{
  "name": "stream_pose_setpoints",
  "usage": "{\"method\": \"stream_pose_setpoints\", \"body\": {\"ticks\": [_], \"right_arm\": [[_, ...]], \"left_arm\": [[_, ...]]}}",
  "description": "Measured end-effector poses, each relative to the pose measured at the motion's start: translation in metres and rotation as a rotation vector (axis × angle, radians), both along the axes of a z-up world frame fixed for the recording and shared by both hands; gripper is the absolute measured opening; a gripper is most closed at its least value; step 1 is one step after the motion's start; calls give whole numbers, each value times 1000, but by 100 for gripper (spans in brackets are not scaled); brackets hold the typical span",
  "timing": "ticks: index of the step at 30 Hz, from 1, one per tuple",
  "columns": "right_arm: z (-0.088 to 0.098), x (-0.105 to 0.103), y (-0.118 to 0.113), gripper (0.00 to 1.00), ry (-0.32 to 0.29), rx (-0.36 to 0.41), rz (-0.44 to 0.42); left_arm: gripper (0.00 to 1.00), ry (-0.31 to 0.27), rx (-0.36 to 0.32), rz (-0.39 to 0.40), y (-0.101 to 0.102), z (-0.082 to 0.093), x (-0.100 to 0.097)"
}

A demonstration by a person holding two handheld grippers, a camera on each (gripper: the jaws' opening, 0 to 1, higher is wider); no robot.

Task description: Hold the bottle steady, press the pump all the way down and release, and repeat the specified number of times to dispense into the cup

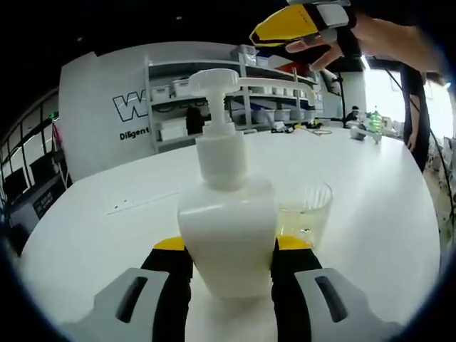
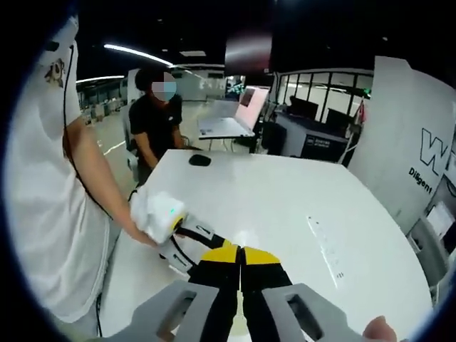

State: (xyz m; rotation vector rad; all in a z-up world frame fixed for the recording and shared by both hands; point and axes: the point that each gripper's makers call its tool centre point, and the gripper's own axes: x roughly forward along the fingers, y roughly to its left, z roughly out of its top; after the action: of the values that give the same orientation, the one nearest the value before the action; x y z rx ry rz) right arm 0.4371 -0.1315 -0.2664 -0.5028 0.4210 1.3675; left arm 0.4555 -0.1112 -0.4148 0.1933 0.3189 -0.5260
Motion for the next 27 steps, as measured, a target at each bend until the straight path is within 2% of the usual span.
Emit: {"method": "stream_pose_setpoints", "body": {"ticks": [1,3,4,6,7,13,14,19,22,23,24,25,27], "right_arm": [[2,1,2,0,-31,-1,8],[2,2,5,0,-9,-11,7],[3,5,5,0,-48,-20,15],[1,2,8,0,0,-25,12],[1,3,8,0,-16,-25,19],[-1,5,15,0,-5,-60,36],[-5,4,15,0,24,-81,32],[-7,9,20,0,1,-123,42],[-16,6,17,0,89,-197,26],[-14,12,20,0,41,-197,33],[-15,12,20,0,44,-213,35],[-18,9,18,0,91,-238,37],[-17,12,21,0,66,-252,40]], "left_arm": [[41,3,-7,3,0,0,0],[41,1,-4,0,0,0,0],[41,3,-7,2,0,0,0],[41,3,-7,3,0,0,0],[41,2,-5,2,0,0,0],[41,5,-8,2,0,-1,1],[41,3,-4,2,0,-1,1],[41,7,-8,4,0,-1,1],[41,10,-8,2,0,-1,2],[41,9,-5,2,0,-1,2],[41,13,-3,0,0,-1,2],[41,12,1,-1,0,-1,2],[41,14,-2,1,0,-1,2]]}}
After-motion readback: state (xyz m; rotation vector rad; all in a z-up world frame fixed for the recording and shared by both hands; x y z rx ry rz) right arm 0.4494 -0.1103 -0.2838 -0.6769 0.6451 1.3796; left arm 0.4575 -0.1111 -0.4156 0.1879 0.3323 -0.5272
